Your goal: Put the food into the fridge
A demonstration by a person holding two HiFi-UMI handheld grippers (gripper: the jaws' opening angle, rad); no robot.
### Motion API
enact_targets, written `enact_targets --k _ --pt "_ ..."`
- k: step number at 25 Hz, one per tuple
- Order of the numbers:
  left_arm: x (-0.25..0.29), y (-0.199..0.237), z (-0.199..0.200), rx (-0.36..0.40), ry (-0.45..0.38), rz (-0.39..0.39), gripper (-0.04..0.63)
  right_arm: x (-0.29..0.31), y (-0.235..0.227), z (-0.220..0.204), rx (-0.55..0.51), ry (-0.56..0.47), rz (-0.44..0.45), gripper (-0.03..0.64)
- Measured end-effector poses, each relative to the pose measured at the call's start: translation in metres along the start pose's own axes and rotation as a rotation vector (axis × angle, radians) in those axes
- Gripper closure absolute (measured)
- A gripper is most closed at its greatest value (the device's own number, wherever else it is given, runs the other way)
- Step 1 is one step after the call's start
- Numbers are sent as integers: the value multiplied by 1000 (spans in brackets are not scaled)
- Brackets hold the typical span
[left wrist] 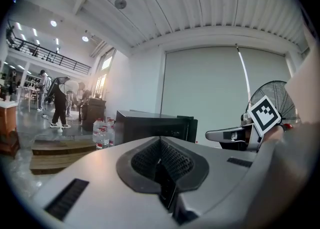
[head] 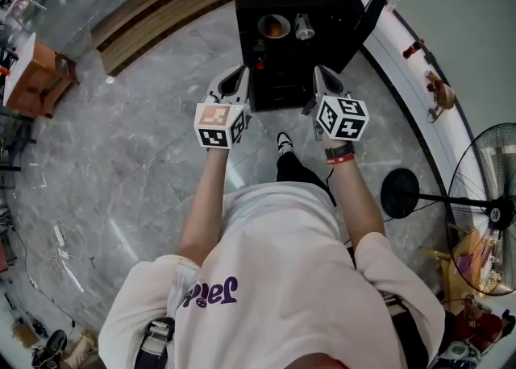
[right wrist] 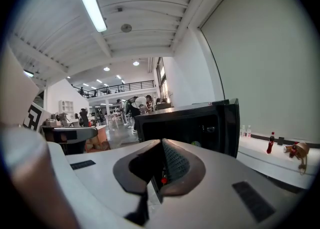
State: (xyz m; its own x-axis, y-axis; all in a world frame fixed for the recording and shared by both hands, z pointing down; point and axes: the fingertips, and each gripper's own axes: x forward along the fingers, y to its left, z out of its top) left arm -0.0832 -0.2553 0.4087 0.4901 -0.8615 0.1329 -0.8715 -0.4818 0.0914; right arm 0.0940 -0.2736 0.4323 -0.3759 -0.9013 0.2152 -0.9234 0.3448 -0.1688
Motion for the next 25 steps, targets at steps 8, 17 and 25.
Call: enact_targets --k 8,17,25 --pt "6 -7 1 -1 -7 -8 577 -3 -8 -2 2 2 -8 601" --pt "20 -9 -15 -27 21 -21 577 0 -15 -13 -22 32 -4 601" --pt "42 -6 -30 -54 46 -47 577 1 -14 -29 -101 138 139 603"
